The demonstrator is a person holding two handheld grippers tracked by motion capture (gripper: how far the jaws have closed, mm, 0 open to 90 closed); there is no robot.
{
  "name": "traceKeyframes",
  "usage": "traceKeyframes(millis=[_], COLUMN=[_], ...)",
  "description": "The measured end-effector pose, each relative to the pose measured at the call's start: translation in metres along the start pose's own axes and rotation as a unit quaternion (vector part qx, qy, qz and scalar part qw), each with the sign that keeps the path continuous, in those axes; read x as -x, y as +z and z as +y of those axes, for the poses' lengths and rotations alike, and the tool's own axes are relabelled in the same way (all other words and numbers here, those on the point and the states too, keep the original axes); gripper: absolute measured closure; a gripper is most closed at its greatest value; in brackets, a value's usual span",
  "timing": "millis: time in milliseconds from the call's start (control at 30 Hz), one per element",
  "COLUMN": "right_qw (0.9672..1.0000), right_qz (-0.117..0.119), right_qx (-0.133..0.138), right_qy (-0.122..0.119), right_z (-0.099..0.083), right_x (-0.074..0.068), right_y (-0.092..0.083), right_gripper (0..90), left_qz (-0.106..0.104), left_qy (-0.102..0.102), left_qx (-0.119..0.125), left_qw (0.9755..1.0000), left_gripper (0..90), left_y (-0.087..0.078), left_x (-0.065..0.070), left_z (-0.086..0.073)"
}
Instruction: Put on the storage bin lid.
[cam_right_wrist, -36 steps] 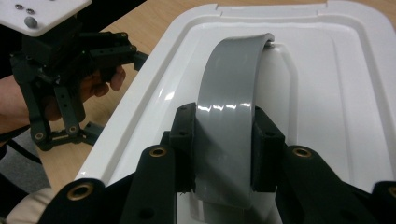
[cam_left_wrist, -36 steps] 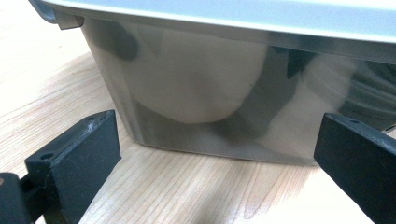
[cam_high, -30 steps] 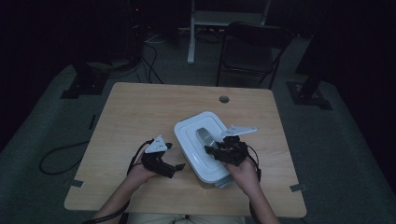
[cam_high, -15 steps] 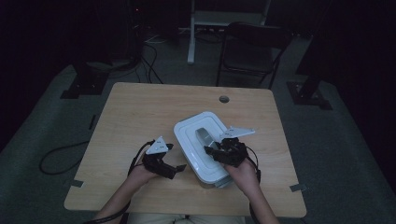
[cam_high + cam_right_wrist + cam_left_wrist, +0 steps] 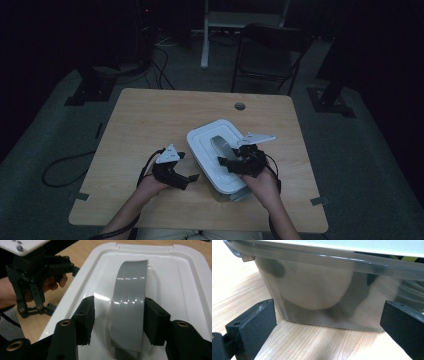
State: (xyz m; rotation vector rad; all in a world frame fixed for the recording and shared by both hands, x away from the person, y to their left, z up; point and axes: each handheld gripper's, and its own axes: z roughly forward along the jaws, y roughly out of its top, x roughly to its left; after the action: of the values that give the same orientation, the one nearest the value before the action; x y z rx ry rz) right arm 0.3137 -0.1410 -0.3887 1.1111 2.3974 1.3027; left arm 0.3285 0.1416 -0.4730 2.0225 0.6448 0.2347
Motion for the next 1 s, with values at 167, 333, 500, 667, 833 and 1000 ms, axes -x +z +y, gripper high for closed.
traceKeyframes(millis=[167,333,500,667,833,1000], right_qw=[0.9999,0.9993,0.9983,0.9981,0.9993,0.9998], right_qz=[-0.002,-0.004,-0.017,-0.011,-0.015,-0.008], right_qx=[0.014,0.036,0.053,0.054,0.033,-0.007], right_qy=[0.002,0.008,0.018,0.027,0.01,-0.015], right_z=[0.004,0.008,0.008,0.005,0.002,-0.002], right_x=[0.0,0.003,0.011,0.013,0.007,-0.001], right_y=[-0.008,-0.023,-0.037,-0.039,-0.022,-0.006], right_gripper=[39.4,30.6,30.0,30.4,44.2,66.3], left_qz=[0.003,0.002,0.004,0.003,0.002,0.003], left_qy=[0.0,-0.002,0.0,-0.002,-0.002,-0.002], left_qx=[0.001,0.0,0.001,0.001,0.003,0.003], left_qw=[1.0,1.0,1.0,1.0,1.0,1.0], left_gripper=[1.1,1.1,1.1,1.1,1.1,1.1], left_y=[0.0,0.0,0.0,0.0,0.0,0.0], left_x=[0.0,-0.001,-0.001,-0.001,0.0,0.0], left_z=[0.0,-0.001,0.0,0.0,0.001,0.001])
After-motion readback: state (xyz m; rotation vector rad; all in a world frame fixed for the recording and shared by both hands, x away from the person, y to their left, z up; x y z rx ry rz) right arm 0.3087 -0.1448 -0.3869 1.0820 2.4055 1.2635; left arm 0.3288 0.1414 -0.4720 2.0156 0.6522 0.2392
